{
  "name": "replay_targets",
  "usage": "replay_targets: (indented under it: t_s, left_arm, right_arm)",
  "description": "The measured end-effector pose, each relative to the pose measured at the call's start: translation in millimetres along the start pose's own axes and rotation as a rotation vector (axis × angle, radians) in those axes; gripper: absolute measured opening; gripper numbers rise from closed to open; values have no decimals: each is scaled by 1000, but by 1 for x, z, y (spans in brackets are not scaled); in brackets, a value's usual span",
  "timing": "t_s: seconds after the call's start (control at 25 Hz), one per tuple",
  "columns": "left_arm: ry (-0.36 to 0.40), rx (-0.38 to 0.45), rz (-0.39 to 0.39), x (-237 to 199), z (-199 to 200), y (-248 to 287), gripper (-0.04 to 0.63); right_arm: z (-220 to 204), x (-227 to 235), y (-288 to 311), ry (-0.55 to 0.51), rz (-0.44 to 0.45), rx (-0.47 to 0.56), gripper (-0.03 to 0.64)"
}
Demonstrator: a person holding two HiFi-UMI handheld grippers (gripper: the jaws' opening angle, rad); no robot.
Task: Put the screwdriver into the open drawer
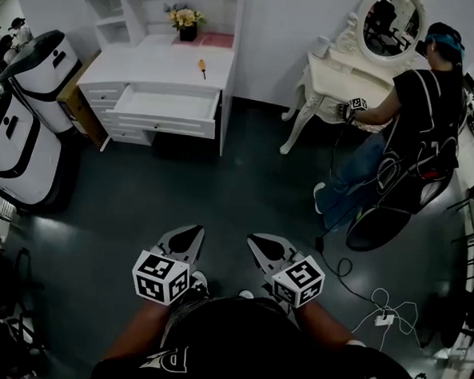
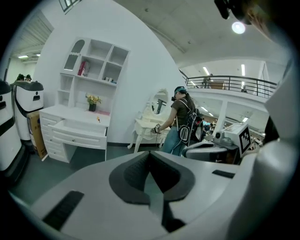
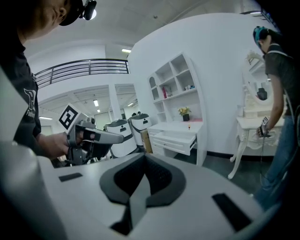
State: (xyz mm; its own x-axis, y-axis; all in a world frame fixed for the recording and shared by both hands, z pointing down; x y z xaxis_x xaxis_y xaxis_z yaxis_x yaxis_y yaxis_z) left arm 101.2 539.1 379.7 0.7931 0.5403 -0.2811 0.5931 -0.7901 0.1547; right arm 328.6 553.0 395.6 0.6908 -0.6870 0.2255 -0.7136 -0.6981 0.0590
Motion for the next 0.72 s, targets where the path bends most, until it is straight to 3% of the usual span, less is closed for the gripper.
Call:
replay_targets:
  t_s: [0.44,0.72]
  left_arm:
    - [44,-20,-41,-55,16,-3,15]
    - [-13,-6,-61,-97,30,-7,15]
  right_arm:
    - [3,-15,56,-11,-40,-15,9]
    - [4,-28,94,-18,-63,-3,9]
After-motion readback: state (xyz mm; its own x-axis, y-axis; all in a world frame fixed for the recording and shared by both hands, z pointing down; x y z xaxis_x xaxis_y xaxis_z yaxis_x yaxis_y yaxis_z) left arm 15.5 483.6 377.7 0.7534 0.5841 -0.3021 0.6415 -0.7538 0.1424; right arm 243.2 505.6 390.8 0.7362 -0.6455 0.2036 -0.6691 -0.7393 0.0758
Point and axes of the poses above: the fingertips, and each gripper's own axes: y forward along the fingers, x to its right, z out of its top, the point moved 9 cm from there along -y, backward along the fingers, and after that the axes turned 15 degrees about x, right-handed, at the moved point
